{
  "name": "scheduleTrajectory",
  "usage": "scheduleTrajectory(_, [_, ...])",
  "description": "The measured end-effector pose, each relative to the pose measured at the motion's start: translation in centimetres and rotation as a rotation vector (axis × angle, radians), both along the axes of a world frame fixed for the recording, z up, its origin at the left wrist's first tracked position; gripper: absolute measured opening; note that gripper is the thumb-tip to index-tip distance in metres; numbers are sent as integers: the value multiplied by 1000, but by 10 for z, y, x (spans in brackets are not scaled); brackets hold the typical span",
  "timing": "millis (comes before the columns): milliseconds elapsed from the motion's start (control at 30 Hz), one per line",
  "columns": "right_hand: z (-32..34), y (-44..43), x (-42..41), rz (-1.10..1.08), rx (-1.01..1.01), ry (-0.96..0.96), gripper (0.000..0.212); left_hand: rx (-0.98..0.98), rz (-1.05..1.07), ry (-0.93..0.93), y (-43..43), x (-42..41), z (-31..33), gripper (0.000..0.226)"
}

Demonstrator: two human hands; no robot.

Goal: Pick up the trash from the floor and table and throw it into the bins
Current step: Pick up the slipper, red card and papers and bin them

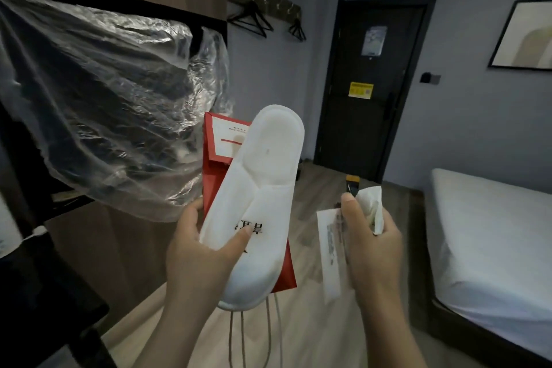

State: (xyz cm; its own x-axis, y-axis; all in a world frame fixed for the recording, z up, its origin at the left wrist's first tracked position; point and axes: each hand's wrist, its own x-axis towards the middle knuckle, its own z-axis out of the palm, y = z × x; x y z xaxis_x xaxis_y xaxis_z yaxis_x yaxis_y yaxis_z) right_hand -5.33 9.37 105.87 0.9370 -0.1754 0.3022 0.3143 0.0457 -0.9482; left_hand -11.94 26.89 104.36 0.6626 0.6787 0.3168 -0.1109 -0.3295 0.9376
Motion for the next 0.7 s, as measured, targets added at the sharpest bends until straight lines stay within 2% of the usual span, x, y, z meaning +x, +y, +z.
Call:
scheduleTrajectory(233, [2,49,122,-77,-44,9,27,-35,-33,-24,74,132,6,56])
scheduleTrajectory(467, [-15,69,238,-127,-48,53,27,-35,-82,37,94,250,-16,59])
scheduleTrajectory(700, [-22,82,394,-107,-5,38,31,30,-66,40,108,397,-17,55])
